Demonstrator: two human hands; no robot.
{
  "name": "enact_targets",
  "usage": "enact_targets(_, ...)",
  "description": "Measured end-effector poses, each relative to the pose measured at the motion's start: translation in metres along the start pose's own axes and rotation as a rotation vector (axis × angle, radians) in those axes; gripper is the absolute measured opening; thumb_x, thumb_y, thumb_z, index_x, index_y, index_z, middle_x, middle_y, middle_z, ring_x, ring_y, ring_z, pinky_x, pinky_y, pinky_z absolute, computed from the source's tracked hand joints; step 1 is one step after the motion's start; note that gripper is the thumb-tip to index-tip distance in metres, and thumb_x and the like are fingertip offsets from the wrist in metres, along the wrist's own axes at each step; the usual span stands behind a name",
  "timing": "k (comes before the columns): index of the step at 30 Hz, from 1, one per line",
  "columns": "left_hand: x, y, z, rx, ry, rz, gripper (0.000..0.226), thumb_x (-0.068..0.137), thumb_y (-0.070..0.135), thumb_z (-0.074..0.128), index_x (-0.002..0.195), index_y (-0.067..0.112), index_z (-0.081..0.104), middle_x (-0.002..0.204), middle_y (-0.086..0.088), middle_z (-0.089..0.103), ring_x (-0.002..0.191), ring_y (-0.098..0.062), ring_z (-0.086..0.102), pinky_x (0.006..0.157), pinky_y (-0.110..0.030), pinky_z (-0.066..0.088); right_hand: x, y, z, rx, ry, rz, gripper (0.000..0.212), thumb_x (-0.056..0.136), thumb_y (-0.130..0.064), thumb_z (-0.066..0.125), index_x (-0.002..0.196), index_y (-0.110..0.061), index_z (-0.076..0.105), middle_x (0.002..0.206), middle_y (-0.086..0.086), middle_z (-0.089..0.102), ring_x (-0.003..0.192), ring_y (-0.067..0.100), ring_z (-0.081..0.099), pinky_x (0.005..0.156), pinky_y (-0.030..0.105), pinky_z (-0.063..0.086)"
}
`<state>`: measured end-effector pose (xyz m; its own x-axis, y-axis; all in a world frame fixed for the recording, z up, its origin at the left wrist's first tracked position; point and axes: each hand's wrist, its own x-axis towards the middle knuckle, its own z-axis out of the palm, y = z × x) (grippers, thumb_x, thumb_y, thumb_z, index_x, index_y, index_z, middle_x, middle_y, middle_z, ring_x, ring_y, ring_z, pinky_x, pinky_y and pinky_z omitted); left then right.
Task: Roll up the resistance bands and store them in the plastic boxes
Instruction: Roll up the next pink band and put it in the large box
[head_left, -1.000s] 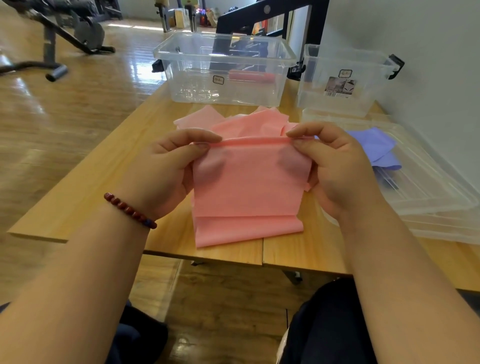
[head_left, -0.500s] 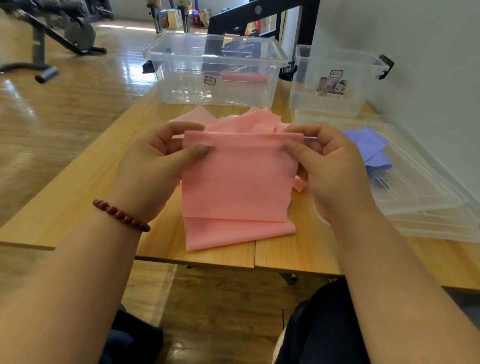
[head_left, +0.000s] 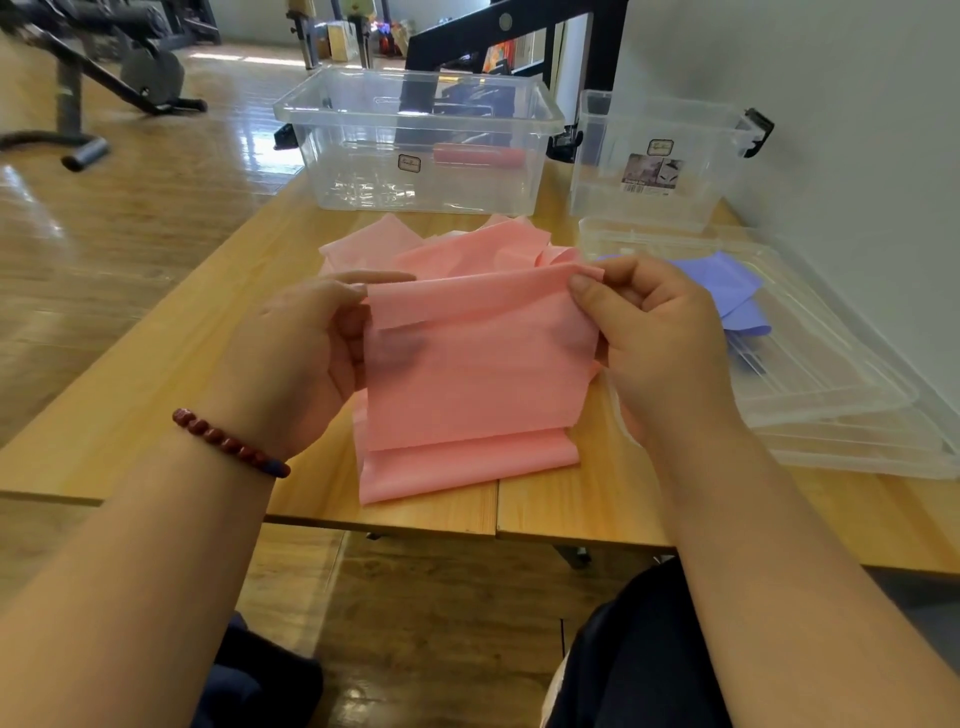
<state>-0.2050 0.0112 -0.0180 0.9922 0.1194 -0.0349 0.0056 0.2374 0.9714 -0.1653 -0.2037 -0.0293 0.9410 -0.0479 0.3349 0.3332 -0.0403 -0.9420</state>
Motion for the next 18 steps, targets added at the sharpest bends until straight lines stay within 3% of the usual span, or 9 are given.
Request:
enact_targets(3,-0.001,-0.002,0.000,-0.001,-0.051,-0.036,0.034,0.091,0.038,0.053,0.104,0.010,0.066,0.075,-0.004,0.069,0.067,-0.014,0.067,0.057,-0.025,0.055,-0.001,0.002,0.004,-0.022,0.056,-0.010,0.015,0.089,-0.022,0.070,0.075,-0.027,0.068,0.061,-0.019,0.062,0.067,0.004,0.057,0.070,0.030,0.045)
enact_targets(6,0.000,-0.009,-0.003,0.223,-0.017,0.065,0.036,0.067,0.028,0.083,0.099,0.016,0.070,0.088,-0.005,0.069,0.079,-0.016,0.067,0.070,-0.033,0.056,-0.003,0.001,0.006,-0.048,0.076,-0.011,0.018,0.090,-0.023,0.070,0.074,-0.028,0.066,0.061,-0.019,0.062,0.065,0.003,0.056,0.068,0.027,0.043)
enact_targets(8,-0.001,-0.010,-0.003,0.236,0.033,0.104,0.027,0.063,0.028,0.080,0.087,0.018,0.073,0.084,-0.005,0.069,0.080,-0.020,0.064,0.075,-0.041,0.051,-0.003,0.000,0.006,-0.048,0.069,0.000,0.016,0.091,-0.024,0.069,0.076,-0.027,0.066,0.064,-0.016,0.064,0.068,0.006,0.058,0.068,0.031,0.045)
enact_targets(13,-0.002,-0.007,-0.003,0.206,0.099,0.136,0.025,0.060,0.042,0.074,0.071,0.020,0.074,0.073,-0.004,0.068,0.071,-0.018,0.060,0.071,-0.037,0.050,-0.005,-0.001,0.007,-0.033,-0.001,0.017,0.015,0.095,-0.025,0.064,0.080,-0.027,0.063,0.058,-0.010,0.060,0.065,0.017,0.056,0.063,0.034,0.044)
enact_targets(15,-0.002,-0.007,-0.004,0.226,0.111,0.139,0.023,0.067,0.043,0.072,0.070,0.021,0.076,0.069,-0.001,0.067,0.071,-0.018,0.060,0.073,-0.038,0.051,-0.005,0.000,0.006,-0.012,-0.024,0.025,0.015,0.095,-0.024,0.063,0.081,-0.028,0.063,0.056,-0.009,0.058,0.065,0.019,0.055,0.063,0.034,0.043)
enact_targets(18,-0.001,-0.007,-0.006,0.311,0.165,0.179,0.024,0.089,0.033,0.065,0.072,0.018,0.074,0.060,0.006,0.061,0.059,-0.008,0.052,0.058,-0.025,0.045,-0.005,-0.001,0.006,0.030,-0.055,0.053,0.017,0.096,-0.020,0.063,0.088,-0.032,0.071,0.061,-0.001,0.052,0.068,0.022,0.050,0.063,0.033,0.043)
